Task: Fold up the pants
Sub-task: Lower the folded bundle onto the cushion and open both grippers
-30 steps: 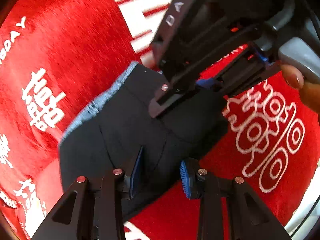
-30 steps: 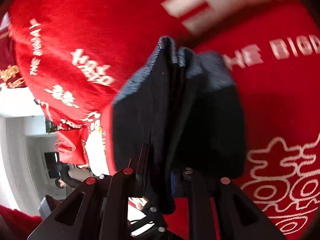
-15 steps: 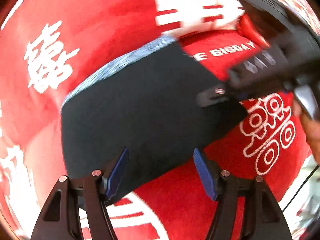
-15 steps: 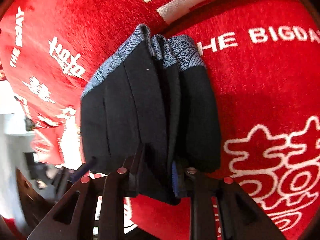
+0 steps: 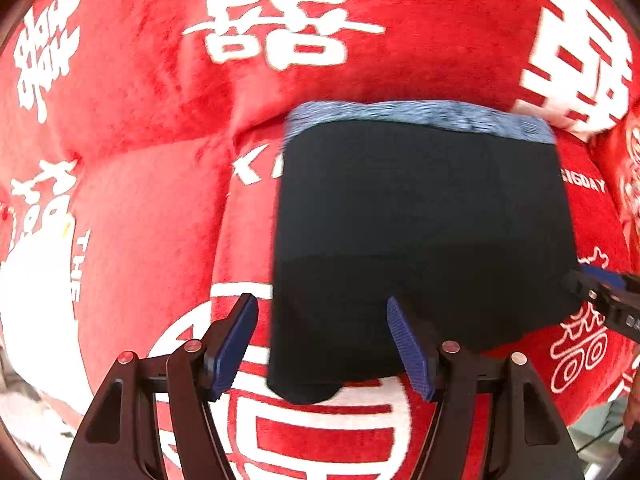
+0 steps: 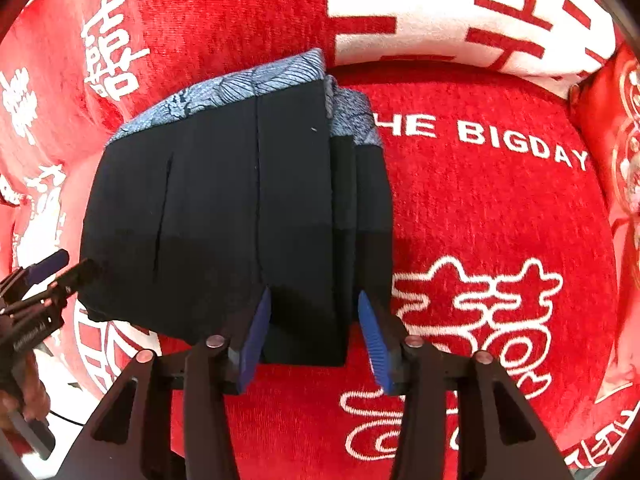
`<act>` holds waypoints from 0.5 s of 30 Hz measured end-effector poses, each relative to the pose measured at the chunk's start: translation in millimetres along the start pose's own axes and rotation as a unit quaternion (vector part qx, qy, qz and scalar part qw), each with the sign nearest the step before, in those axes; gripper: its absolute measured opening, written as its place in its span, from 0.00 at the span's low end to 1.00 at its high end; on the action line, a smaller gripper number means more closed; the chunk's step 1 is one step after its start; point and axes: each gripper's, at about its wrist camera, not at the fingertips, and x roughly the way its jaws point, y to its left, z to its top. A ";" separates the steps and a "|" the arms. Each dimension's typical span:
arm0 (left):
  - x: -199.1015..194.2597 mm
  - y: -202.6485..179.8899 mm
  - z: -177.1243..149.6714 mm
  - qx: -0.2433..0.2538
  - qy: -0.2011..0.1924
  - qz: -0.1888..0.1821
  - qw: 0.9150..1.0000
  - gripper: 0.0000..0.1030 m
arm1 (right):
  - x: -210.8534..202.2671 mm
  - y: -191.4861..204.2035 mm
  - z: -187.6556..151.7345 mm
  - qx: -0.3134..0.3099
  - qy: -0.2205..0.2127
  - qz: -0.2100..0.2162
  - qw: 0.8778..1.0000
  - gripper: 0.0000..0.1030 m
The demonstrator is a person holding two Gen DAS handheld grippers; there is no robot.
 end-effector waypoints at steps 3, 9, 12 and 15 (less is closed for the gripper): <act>0.5 10.7 0.3 -0.018 -0.005 0.001 1.000 0.85 | -0.1 -3.6 -1.5 0.017 0.009 0.000 1.000 0.55; 9.3 17.7 3.4 -0.023 0.009 -0.006 1.000 0.85 | 0.3 -1.3 -9.6 0.009 0.014 -0.022 1.000 0.56; 12.7 20.8 6.1 -0.027 0.014 -0.013 0.999 0.85 | 1.9 -0.6 -9.3 0.011 0.017 -0.030 0.999 0.61; 13.6 22.6 6.6 -0.027 0.017 -0.015 0.999 0.85 | 5.1 2.8 -10.6 0.016 0.020 -0.029 0.999 0.62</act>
